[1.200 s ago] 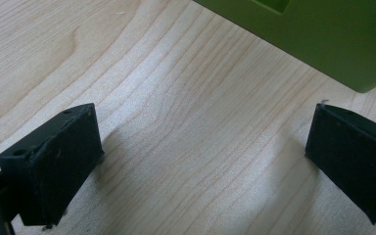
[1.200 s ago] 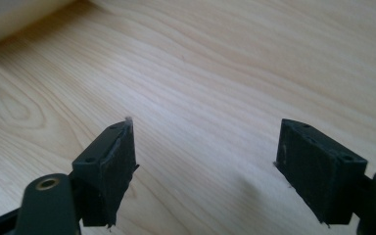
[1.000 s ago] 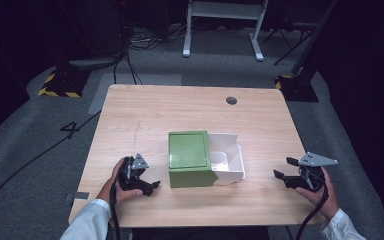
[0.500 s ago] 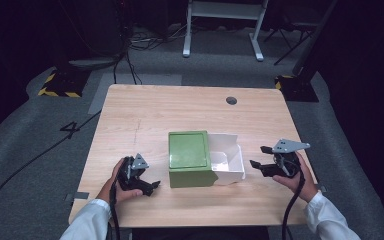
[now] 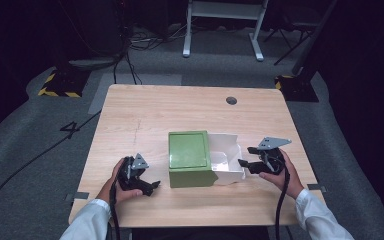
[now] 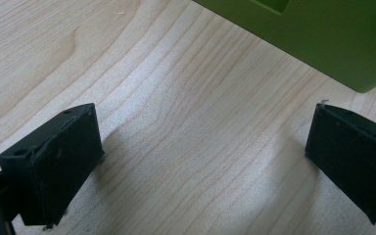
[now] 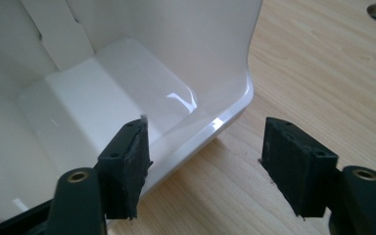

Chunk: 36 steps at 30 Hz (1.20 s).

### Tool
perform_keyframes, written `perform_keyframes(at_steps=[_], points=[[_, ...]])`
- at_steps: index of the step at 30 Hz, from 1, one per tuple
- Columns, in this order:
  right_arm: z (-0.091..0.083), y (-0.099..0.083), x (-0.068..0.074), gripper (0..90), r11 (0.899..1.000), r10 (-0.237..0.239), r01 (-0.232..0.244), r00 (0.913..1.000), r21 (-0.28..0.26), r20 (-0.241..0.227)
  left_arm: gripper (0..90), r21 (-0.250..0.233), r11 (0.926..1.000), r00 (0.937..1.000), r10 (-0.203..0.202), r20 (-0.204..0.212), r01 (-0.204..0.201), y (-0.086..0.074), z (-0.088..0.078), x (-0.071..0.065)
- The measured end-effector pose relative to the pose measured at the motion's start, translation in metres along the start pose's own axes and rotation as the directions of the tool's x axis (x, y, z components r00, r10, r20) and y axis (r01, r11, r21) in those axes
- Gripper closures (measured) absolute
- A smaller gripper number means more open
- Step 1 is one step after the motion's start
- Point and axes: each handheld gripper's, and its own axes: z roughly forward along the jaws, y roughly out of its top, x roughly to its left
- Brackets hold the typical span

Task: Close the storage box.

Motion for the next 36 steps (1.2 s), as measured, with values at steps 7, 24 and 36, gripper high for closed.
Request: perform_keyframes(at_steps=[7,24,36], points=[[0.009,-0.002,0.001,42.9,1.0,0.01,-0.009,0.9987,0.02,-0.05,0.5,0.0,1.0,1.0,0.0,0.0,0.0,0.0,0.0,0.0],[0.024,0.002,0.007,48.4,0.998,0.054,-0.053,0.9962,0.028,-0.069,0.5,-0.002,1.0,1.0,0.002,0.002,-0.002,0.001,0.001,-0.001],[0.034,0.014,0.018,48.3,0.999,0.038,-0.036,0.9971,0.026,-0.066,0.5,-0.003,1.0,1.0,0.001,0.003,-0.001,0.001,0.001,-0.001]])
